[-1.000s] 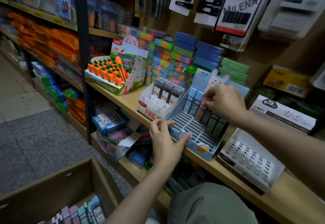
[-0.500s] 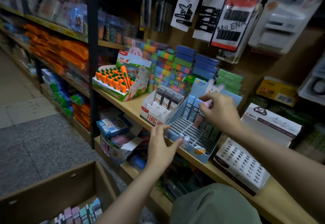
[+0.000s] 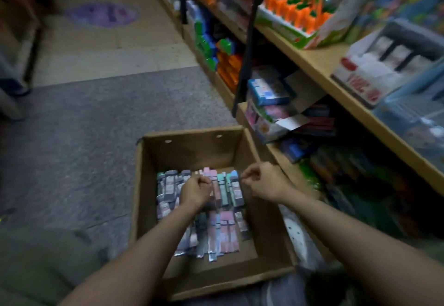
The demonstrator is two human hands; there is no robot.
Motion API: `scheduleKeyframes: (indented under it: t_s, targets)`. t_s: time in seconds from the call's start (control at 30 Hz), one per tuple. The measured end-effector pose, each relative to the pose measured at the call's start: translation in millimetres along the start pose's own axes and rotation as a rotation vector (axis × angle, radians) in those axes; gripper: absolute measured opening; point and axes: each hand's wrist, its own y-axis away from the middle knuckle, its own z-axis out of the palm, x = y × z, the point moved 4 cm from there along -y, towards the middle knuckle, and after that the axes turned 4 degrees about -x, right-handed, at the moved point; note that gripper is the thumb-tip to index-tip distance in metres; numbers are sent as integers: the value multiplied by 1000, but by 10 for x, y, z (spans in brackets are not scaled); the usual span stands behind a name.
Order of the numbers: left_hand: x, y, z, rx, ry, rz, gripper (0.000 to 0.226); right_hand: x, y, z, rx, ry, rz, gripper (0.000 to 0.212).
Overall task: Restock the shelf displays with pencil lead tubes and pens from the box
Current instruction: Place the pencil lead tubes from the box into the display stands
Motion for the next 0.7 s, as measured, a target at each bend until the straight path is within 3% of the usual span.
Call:
scheduleKeyframes:
  t_s: [0.13,0.3,0.5,0.7]
  targets:
    - [-666,-40,-68,-1,-64,-173,29,351,-283,677,-92,-46,143,18]
    - [-994,-28,-22,28,-148,-271,21,713,-500,1159,-136,-57,285,25]
    - [-1108,84,-72,142,-417,-182,45,891,-606,1675,-224,-33,346,38]
    - [-1128,118,-23,127,-474,-83,42,944,-598,1819,-178,44,311,50]
